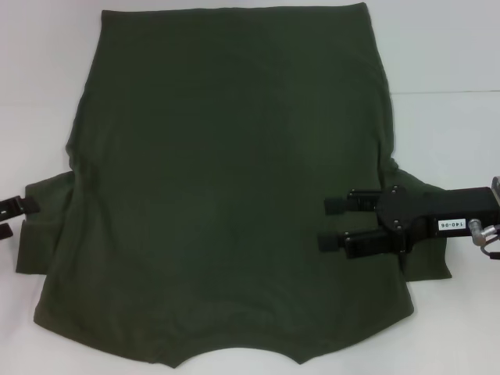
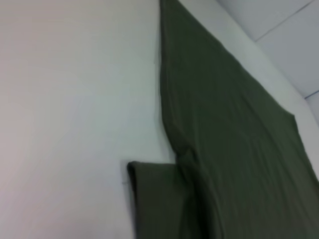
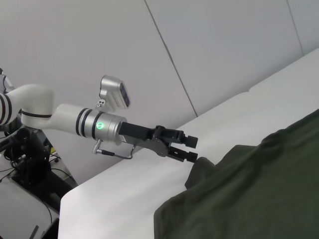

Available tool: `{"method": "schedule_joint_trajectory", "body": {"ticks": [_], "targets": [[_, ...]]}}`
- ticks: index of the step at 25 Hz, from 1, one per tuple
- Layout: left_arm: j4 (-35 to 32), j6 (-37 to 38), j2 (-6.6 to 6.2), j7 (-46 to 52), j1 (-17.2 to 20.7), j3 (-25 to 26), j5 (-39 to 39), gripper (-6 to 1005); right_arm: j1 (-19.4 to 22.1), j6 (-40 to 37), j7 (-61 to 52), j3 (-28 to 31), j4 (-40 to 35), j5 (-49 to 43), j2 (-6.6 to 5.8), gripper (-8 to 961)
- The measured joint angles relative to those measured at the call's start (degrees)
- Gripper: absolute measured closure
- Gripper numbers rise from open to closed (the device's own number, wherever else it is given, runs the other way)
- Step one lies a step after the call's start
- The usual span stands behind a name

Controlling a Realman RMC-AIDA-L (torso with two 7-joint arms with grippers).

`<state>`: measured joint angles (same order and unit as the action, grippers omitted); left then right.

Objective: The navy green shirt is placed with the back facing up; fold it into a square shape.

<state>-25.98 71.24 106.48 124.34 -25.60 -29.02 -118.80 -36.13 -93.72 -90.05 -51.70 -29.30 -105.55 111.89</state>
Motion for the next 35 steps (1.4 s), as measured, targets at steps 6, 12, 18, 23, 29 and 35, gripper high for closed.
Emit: {"method": "schedule_joint_trajectory", "body": {"ticks": [6,12,18,23,29,35], "targets": [[1.1,-1.7,0.06,0.0,-0.8,-1.9,0.0,123,0.0,0.1,-0.1,-0.1,0.2,0.0,-0.19,37],[2.6,-3.4,0.25,-0.1,-2.1,-4.3,-0.2,128,0.0,0.2,-0.2,-0.1,0.2,0.0,-0.27,37],[3.2,-3.2,0.25,0.0,-2.8,-4.8,-0.6,134,-0.1,0.3,-0.3,-0.1,0.1,0.0,-0.28,37],[3.2,-3.3,0.25,0.0,-2.9,-4.8,-0.6,139,-0.1,0.4,-0.3,-0.1,0.2,0.0,-0.2,37],[3.2,-3.2,0.22,0.0,-3.0,-4.7,-0.6,145,-0.2,0.5,-0.4,-0.1,0.2,0.0,-0.11,37],[3.2,-3.3,0.21,0.0,-3.0,-4.8,-0.7,150,-0.2,0.6,-0.5,-0.1,0.2,0.0,-0.09,37]]}}
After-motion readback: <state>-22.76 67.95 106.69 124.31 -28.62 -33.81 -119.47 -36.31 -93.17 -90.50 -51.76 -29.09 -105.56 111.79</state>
